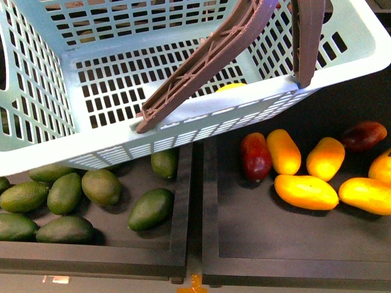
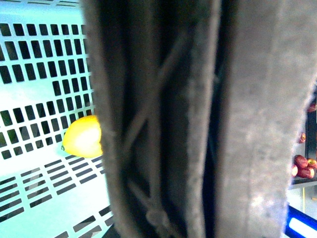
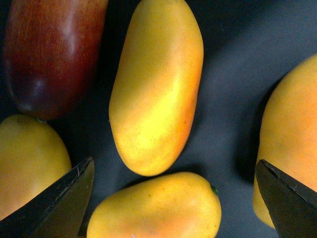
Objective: Pick lemon and mango into basket
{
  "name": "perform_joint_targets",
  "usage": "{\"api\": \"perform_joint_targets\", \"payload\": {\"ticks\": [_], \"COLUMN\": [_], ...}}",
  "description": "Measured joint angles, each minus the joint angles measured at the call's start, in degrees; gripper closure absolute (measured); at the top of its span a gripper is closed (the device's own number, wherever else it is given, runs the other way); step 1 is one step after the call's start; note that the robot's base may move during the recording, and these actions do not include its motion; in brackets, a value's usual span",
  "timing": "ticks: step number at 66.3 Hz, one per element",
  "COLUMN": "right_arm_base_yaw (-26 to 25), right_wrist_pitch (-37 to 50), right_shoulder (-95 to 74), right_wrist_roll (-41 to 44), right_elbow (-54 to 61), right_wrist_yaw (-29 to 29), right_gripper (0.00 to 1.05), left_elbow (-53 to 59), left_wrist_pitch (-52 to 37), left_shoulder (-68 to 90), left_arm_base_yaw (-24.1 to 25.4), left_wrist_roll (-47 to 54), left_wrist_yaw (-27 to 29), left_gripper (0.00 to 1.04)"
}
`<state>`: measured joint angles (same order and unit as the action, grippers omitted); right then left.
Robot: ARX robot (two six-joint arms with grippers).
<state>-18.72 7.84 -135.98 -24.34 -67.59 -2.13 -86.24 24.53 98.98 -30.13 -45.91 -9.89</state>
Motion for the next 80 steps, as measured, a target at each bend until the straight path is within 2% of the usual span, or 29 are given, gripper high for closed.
{"api": "perform_joint_targets", "payload": {"ticks": [28, 58, 72, 80], "right_arm_base_yaw": [0.7, 0.9, 0.5, -0.3], "right_wrist_pitch": [-2.9, -3.7, -3.3, -1.6], "right_shoulder": [-7.4, -11.9, -12.1, -10.9], "right_wrist_roll": [-1.4, -1.9, -2.7, -2.3], "right_elbow": [-10.2, -14.3, -13.8, -11.6], "right_wrist_yaw": [0.9, 1.8, 1.1, -0.6], "right_gripper": [0.09, 0.09, 0.37, 0.48], "left_elbow": [0.0, 0.0, 0.0, 0.0], "left_wrist_pitch": [0.0, 0.0, 0.0, 0.0], "left_shoulder": [0.0, 0.0, 0.0, 0.0], "left_arm_base_yaw": [0.0, 0.0, 0.0, 0.0], "left_wrist_roll": [0.0, 0.0, 0.0, 0.0], "left_wrist_yaw": [-0.2, -0.2, -0.2, -0.2], "left_gripper": [0.90, 0.90, 0.90, 0.90]}}
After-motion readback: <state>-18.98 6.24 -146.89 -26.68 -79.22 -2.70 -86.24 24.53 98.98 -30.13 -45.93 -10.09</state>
